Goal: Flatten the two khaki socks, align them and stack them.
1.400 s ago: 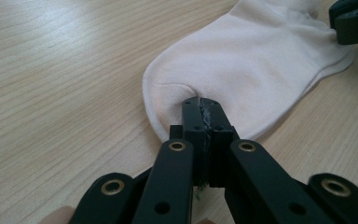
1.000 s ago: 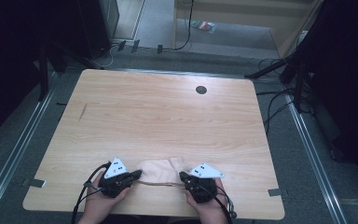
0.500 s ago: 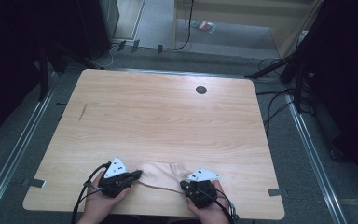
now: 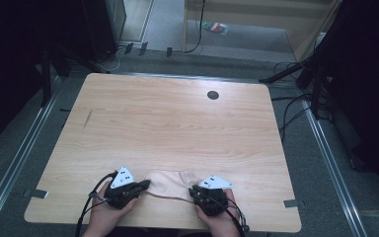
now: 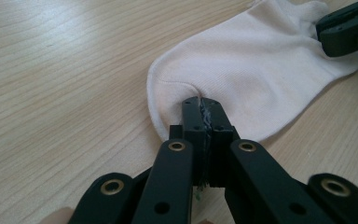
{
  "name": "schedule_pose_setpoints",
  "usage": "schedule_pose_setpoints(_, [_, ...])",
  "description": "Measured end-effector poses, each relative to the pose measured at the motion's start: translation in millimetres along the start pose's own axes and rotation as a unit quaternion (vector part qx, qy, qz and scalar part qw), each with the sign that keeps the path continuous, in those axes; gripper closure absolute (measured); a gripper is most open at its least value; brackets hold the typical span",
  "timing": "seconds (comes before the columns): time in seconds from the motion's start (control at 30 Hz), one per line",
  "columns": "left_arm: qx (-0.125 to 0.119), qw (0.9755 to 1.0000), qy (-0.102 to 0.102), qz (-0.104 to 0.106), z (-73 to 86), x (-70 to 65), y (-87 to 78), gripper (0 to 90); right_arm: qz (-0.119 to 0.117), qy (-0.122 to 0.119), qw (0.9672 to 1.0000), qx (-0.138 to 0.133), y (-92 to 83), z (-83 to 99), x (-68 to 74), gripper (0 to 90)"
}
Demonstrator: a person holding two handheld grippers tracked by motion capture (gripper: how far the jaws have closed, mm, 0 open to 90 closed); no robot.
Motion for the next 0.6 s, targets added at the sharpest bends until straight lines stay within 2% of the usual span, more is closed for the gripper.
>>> schedule_pose_setpoints(0.13, [0.001, 1.0, 0.0, -0.003, -0.3, 0.4, 0.4, 90.0, 0.02, -0.012, 0.9997, -0.007, 3.3, -2.6, -5.5, 84.8])
schedule_pose_setpoints(0.27, [0.0, 0.9999, 0.0, -0.015, -1.2, 1.4, 1.0, 90.0, 0.041, -0.041, 0.9982, -0.014, 9.7, -8.2, -6.7, 85.7])
schedule_pose_setpoints(0.33, [-0.001, 0.9998, -0.006, -0.02, -1.5, 3.2, 0.9, 90.0, 0.04, -0.046, 0.998, -0.016, 13.0, -11.2, -7.1, 85.8])
schedule_pose_setpoints(0.43, [-0.004, 0.9994, -0.013, -0.032, -2.5, 6.4, 1.1, 90.0, 0.035, -0.038, 0.9985, -0.021, 16.7, -14.2, -8.2, 85.8])
schedule_pose_setpoints(0.53, [-0.005, 0.9992, -0.015, -0.037, -3.6, 9.5, 1.3, 90.0, 0.038, -0.039, 0.9981, -0.028, 21.3, -17.8, -8.1, 85.9])
schedule_pose_setpoints(0.6, [-0.008, 0.9987, -0.029, -0.04, -4.8, 16.7, 0.6, 90.0, 0.04, -0.046, 0.9976, -0.033, 28.4, -24.1, -7.2, 86.2])
Point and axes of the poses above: each handheld gripper's, and its own axes: y roughly forward along the jaws, z roughly out of its underside, x roughly to its left, the point moved 6 cm from there along y, roughly forward along the jaws, and after that the axes turned 3 degrees about z, right-handed, at the moved point
